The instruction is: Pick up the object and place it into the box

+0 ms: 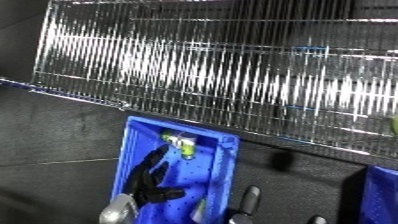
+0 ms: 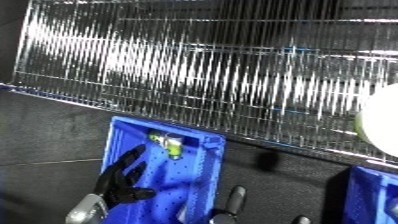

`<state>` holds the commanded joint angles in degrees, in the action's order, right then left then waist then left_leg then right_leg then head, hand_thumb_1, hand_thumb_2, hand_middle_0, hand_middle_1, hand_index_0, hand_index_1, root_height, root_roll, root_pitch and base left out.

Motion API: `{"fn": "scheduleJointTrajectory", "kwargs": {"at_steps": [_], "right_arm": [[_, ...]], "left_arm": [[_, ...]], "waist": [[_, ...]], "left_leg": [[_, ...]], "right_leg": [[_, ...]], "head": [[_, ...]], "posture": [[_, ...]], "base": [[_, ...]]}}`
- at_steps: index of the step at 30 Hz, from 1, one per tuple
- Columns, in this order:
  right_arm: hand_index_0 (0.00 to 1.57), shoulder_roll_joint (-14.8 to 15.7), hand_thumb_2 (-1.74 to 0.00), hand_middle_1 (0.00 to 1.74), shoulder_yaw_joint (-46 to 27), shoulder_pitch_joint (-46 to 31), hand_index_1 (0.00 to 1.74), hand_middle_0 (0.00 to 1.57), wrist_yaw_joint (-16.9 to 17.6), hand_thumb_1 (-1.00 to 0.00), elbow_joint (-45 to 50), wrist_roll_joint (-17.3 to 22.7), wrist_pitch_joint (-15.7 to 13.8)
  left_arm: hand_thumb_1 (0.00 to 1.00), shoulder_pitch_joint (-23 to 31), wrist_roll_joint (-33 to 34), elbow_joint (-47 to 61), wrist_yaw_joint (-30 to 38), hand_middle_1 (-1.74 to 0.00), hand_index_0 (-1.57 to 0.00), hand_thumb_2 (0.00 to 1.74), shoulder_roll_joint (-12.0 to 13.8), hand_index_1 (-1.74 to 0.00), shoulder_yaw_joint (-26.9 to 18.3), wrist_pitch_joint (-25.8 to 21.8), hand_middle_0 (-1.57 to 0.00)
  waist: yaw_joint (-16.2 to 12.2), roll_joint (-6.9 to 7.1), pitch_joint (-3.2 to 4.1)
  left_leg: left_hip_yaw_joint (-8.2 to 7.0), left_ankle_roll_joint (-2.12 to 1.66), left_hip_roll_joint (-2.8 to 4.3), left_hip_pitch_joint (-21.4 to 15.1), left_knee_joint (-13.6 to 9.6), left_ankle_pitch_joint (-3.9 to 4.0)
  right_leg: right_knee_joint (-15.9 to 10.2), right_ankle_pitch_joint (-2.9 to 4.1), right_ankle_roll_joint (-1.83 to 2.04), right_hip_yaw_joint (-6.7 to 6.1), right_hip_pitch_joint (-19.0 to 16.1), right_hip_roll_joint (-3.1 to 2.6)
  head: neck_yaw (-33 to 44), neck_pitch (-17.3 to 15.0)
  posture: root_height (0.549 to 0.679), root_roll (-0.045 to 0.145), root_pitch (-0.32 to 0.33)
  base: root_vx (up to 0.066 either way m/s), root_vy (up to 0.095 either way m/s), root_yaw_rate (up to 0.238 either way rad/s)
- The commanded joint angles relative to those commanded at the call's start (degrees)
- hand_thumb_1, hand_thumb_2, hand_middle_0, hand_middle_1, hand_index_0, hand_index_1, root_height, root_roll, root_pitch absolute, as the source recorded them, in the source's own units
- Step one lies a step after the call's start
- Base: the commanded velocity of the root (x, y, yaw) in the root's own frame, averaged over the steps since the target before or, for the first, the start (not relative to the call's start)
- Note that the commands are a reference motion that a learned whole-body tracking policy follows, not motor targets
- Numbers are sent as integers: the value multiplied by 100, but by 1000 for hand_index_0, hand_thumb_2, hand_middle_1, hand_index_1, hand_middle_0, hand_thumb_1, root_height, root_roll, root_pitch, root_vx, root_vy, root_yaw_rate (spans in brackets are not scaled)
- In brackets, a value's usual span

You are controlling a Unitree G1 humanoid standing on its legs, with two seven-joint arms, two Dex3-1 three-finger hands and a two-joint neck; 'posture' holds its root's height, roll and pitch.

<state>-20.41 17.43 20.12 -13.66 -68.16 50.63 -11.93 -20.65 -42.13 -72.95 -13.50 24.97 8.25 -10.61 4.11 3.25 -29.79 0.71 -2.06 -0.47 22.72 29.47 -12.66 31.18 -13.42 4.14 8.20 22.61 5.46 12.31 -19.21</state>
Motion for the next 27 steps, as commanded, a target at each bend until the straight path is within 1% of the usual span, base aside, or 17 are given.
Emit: {"fn": "scheduleJointTrajectory", "kwargs": {"at_steps": [2,5,9,16,19,22,25,27], "right_arm": [[0,-17,0,0,2,32,0,0,35,0,3,13,-25],[0,-64,0,0,23,85,0,0,28,0,8,36,-70],[0,-137,0,0,15,124,0,0,8,0,33,42,-140],[0,-289,0,0,5,201,0,0,61,0,184,-145,-286],[0,-375,0,0,45,224,0,0,96,0,324,-268,-409],[0,-474,0,0,113,234,0,0,244,0,605,-469,-570],[0,-626,0,0,190,149,0,0,475,0,1335,-568,-692],[0,-757,0,0,237,3,0,0,717,0,2113,-723,-762]], "left_arm": [[0,1,398,49,160,0,0,0,7,0,159,-118,0],[0,-11,801,132,308,0,0,0,30,0,376,-188,0],[0,2,884,237,311,0,0,0,-5,0,551,-133,0],[0,45,900,375,367,0,0,0,-68,0,683,-35,0],[0,73,919,449,424,0,0,0,-56,0,740,-1,0],[0,151,744,545,422,0,0,0,-56,0,733,82,0],[0,330,588,740,476,0,0,0,-77,0,690,139,0],[0,469,610,920,584,0,0,0,-89,0,691,128,0]], "waist": [[-17,-22,0],[-39,-65,0],[-68,-142,0],[-126,-258,0],[-152,-289,0],[-183,-306,0],[-244,-295,0],[-305,-278,0]], "left_leg": [[-13,2,11,-1,-4,12],[-40,-1,31,-14,-53,45],[-53,-2,48,-24,-99,76],[-62,4,53,-53,-131,102],[-74,7,58,-60,-128,95],[-86,7,61,-60,-91,65],[-109,8,67,-54,-42,25],[-135,9,76,-50,-23,6]], "right_leg": [[0,22,2,-17,15,-10],[-14,46,10,-28,31,-16],[15,63,19,-29,70,-1],[129,47,12,-23,121,40],[175,38,10,-27,141,58],[202,39,12,-42,157,73],[218,38,6,-68,175,70],[216,39,2,-92,189,61]], "head": [[-339,17],[-772,30],[-1459,37],[-2259,124],[-2597,208],[-2798,370],[-2764,509],[-2679,598]], "posture": [[654,30,71],[655,30,73],[654,30,75],[653,32,74],[653,32,74],[653,32,74],[652,33,76],[652,33,77]], "base": [[-4,-16,-76],[-13,-13,-70],[-13,5,-34],[-3,25,-61],[-1,23,-110],[4,12,-116],[5,0,-145],[0,3,-173]]}}
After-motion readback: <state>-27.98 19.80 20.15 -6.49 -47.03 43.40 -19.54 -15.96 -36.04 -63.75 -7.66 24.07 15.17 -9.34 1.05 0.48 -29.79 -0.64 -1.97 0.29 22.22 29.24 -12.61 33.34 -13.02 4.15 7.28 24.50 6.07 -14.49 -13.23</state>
